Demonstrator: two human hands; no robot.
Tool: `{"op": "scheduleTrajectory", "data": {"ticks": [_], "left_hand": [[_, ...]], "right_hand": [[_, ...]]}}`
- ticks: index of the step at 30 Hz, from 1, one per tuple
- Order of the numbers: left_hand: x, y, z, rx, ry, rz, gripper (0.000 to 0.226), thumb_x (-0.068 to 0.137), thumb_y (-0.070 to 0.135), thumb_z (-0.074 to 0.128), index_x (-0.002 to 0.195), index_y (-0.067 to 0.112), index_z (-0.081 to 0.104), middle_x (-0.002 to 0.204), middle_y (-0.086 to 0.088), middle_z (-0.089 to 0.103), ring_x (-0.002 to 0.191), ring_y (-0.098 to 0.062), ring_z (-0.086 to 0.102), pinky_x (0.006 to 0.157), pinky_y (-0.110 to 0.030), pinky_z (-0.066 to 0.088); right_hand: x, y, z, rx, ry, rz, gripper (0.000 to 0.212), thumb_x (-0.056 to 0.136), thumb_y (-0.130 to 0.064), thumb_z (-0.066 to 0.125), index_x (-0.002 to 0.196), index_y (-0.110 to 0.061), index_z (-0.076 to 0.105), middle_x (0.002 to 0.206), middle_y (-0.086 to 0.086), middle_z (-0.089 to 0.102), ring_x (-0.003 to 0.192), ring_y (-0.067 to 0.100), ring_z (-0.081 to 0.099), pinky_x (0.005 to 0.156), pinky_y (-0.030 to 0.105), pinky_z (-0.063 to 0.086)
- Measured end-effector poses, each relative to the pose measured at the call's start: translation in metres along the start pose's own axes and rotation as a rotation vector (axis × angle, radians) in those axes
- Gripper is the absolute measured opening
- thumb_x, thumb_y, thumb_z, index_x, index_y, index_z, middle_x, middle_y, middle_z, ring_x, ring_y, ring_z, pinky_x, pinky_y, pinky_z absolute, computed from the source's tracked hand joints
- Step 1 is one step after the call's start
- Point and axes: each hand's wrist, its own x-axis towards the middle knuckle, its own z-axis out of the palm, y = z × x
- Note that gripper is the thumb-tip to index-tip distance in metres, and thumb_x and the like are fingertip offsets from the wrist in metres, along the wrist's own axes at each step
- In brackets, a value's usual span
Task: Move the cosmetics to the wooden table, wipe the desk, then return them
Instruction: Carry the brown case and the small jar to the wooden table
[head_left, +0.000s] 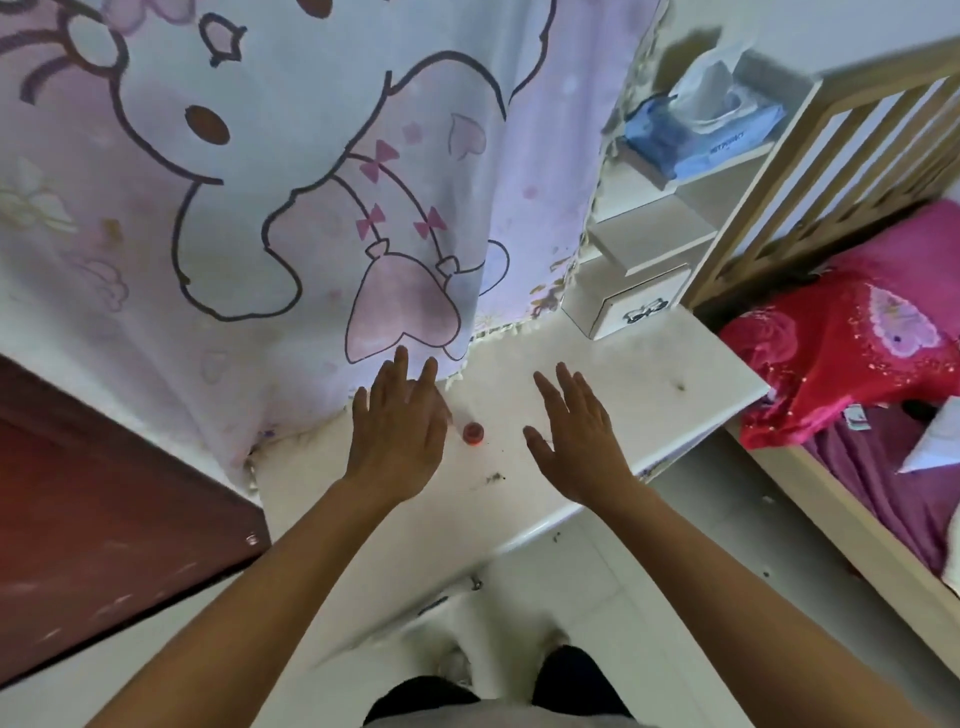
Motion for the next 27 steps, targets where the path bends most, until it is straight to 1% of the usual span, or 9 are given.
{"op": "scheduleTrajectory", "data": {"ticks": [4, 6, 9, 14, 18, 21, 24, 26, 27], "left_hand": [[0.034, -0.009, 0.027, 0.020, -0.126, -0.105, 0.057, 0.102, 0.026, 0.029, 0.155, 0.024, 0.008, 0.163, -0.007, -0.005, 0.150, -0.027, 0.000, 0.119, -0.053, 0.008], [0.044, -0.012, 0.038, 0.033, -0.182, -0.164, 0.061, 0.100, 0.022, 0.031, 0.155, 0.024, 0.005, 0.163, -0.009, -0.006, 0.149, -0.029, 0.001, 0.118, -0.055, 0.012], [0.060, -0.017, 0.055, 0.052, -0.239, -0.240, 0.067, 0.098, 0.019, 0.035, 0.156, 0.024, 0.001, 0.163, -0.011, -0.006, 0.149, -0.030, 0.005, 0.116, -0.054, 0.019], [0.080, -0.025, 0.099, 0.062, -0.326, -0.340, 0.067, 0.098, 0.025, 0.038, 0.156, 0.019, 0.004, 0.162, -0.014, 0.000, 0.147, -0.032, 0.011, 0.114, -0.055, 0.023], [0.103, -0.026, 0.136, -0.030, -0.270, -0.501, 0.073, 0.099, 0.038, 0.041, 0.156, 0.012, 0.003, 0.160, -0.022, 0.009, 0.144, -0.039, 0.017, 0.111, -0.055, 0.027], [0.130, -0.029, 0.164, -0.145, -0.167, -0.576, 0.078, 0.095, 0.046, 0.046, 0.154, 0.012, 0.009, 0.159, -0.020, 0.011, 0.145, -0.039, 0.013, 0.114, -0.054, 0.026], [0.147, -0.032, 0.190, -0.126, -0.152, -0.665, 0.085, 0.091, 0.057, 0.047, 0.155, 0.015, 0.008, 0.160, -0.022, 0.005, 0.147, -0.039, 0.005, 0.117, -0.052, 0.019], [0.147, -0.028, 0.205, -0.108, -0.194, -0.722, 0.084, 0.092, 0.055, 0.048, 0.155, 0.020, 0.005, 0.160, -0.024, -0.003, 0.146, -0.042, 0.004, 0.116, -0.055, 0.021], [0.144, -0.025, 0.210, -0.103, -0.198, -0.728, 0.082, 0.092, 0.049, 0.049, 0.155, 0.022, 0.005, 0.160, -0.023, -0.007, 0.146, -0.043, 0.005, 0.115, -0.056, 0.022]], "right_hand": [[0.057, 0.024, 0.031, -0.032, -0.196, -0.155, 0.061, 0.101, -0.034, 0.045, 0.156, -0.019, 0.021, 0.164, 0.010, 0.011, 0.150, 0.029, 0.014, 0.118, 0.041, 0.023], [0.081, 0.030, 0.046, -0.056, -0.280, -0.237, 0.058, 0.102, -0.033, 0.043, 0.155, -0.019, 0.024, 0.164, 0.009, 0.009, 0.150, 0.029, 0.014, 0.117, 0.040, 0.024], [0.117, 0.038, 0.073, -0.084, -0.386, -0.361, 0.057, 0.102, -0.030, 0.039, 0.155, -0.020, 0.022, 0.164, 0.010, 0.008, 0.150, 0.028, 0.013, 0.118, 0.038, 0.022], [0.135, 0.050, 0.123, -0.128, -0.546, -0.511, 0.057, 0.102, -0.025, 0.036, 0.156, -0.020, 0.018, 0.163, 0.014, 0.009, 0.148, 0.034, 0.017, 0.117, 0.043, 0.023], [0.136, 0.066, 0.146, -0.170, -0.603, -0.639, 0.056, 0.100, -0.022, 0.039, 0.154, -0.021, 0.025, 0.162, 0.012, 0.013, 0.147, 0.035, 0.019, 0.117, 0.046, 0.020], [0.144, 0.086, 0.150, -0.211, -0.578, -0.642, 0.054, 0.100, -0.020, 0.038, 0.153, -0.019, 0.026, 0.162, 0.011, 0.015, 0.148, 0.035, 0.018, 0.119, 0.048, 0.017], [0.154, 0.110, 0.147, -0.261, -0.566, -0.543, 0.059, 0.102, -0.024, 0.036, 0.157, -0.019, 0.014, 0.164, 0.009, 0.008, 0.150, 0.034, 0.009, 0.121, 0.049, 0.013], [0.159, 0.122, 0.144, -0.265, -0.599, -0.479, 0.062, 0.102, -0.028, 0.038, 0.157, -0.019, 0.011, 0.165, 0.009, 0.006, 0.151, 0.032, 0.008, 0.120, 0.046, 0.016], [0.160, 0.125, 0.142, -0.253, -0.597, -0.464, 0.062, 0.101, -0.028, 0.040, 0.156, -0.018, 0.014, 0.164, 0.009, 0.010, 0.150, 0.032, 0.013, 0.119, 0.045, 0.021]]}}
